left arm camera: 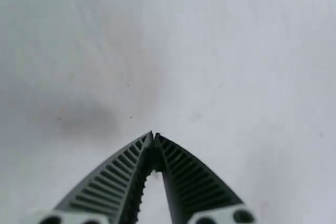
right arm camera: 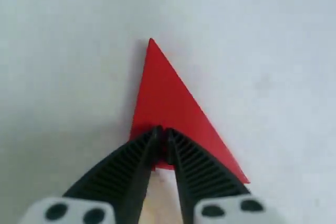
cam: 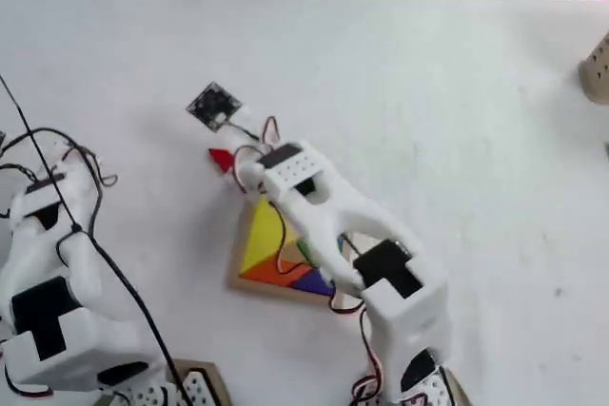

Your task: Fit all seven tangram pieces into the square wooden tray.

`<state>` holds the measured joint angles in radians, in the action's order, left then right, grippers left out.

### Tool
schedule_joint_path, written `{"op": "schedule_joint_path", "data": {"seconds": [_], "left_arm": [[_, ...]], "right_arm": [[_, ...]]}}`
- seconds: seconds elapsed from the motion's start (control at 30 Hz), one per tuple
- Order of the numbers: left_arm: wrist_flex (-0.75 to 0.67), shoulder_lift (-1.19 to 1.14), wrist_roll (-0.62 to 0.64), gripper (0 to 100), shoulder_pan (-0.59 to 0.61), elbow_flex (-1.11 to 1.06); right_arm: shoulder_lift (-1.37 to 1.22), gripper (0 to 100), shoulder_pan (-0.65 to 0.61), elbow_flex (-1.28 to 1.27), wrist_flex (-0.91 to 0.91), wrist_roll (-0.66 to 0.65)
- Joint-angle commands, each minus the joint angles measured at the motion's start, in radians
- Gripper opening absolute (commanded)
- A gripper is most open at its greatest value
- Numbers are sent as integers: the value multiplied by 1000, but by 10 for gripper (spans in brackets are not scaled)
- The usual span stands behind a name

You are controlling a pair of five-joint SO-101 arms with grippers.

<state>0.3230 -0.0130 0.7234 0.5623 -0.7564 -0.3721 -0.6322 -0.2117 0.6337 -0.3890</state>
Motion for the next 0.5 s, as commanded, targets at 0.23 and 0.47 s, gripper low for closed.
{"op": "schedule_joint_path", "data": {"seconds": [0.23,0.47], "left_arm": [[-26,4,3,23,-19,28],[-28,4,3,23,-19,28]], "right_arm": [[56,18,197,-14,82,-63],[188,18,209,-29,131,-55]]}}
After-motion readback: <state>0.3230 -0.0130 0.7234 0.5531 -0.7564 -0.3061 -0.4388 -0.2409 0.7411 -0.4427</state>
